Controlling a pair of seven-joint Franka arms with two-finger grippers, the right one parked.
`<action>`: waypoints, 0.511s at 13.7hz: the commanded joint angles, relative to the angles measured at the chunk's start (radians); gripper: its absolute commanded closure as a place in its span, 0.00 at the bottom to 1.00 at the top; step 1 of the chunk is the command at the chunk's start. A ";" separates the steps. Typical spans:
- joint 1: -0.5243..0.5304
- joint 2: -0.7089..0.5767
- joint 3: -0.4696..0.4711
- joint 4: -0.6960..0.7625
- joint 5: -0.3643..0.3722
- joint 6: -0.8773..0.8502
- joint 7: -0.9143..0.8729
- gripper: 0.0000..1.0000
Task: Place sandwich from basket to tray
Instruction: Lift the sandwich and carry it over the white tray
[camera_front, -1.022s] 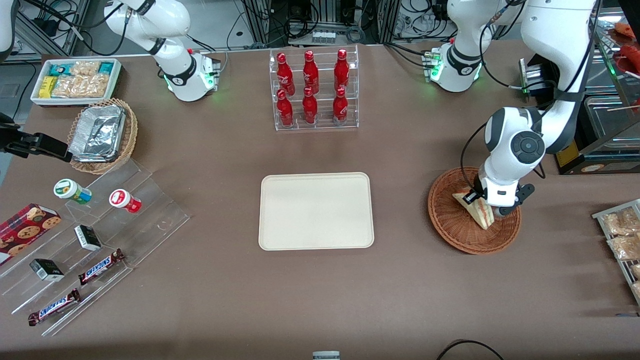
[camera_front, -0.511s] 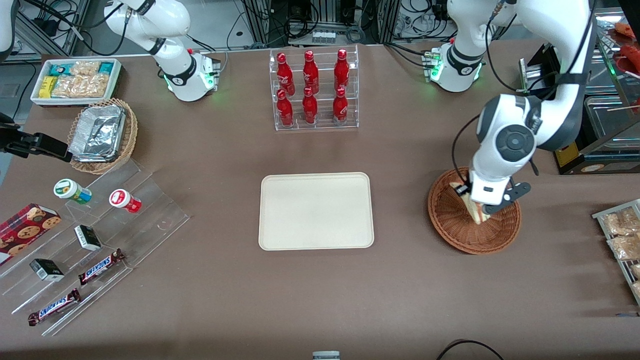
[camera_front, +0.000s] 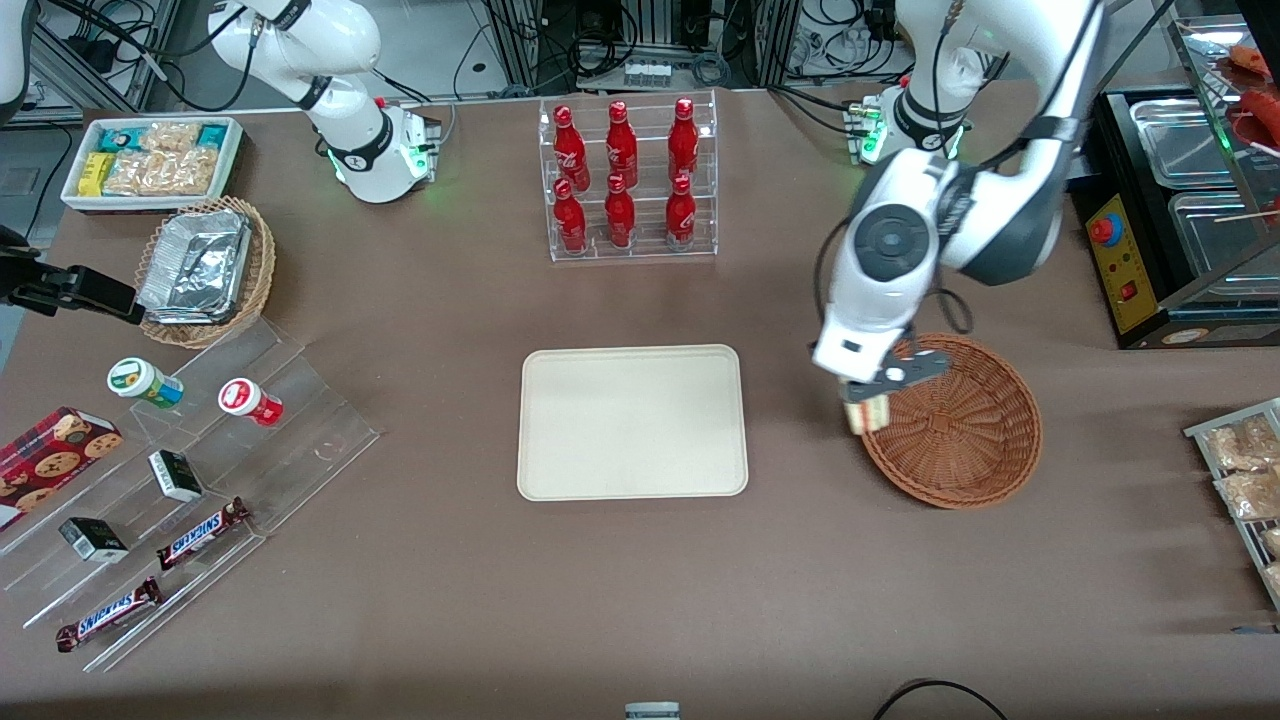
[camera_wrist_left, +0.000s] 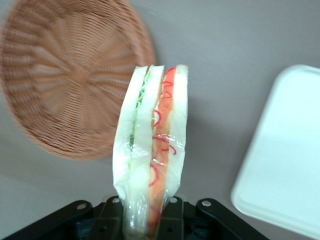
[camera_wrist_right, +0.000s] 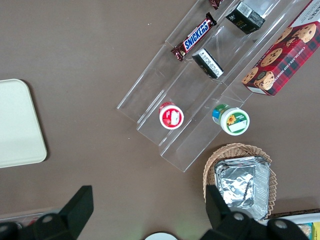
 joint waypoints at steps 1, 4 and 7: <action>-0.072 0.133 0.000 0.166 -0.042 -0.020 0.044 1.00; -0.098 0.236 -0.040 0.278 -0.113 -0.014 0.072 1.00; -0.112 0.346 -0.084 0.386 -0.111 0.013 0.071 1.00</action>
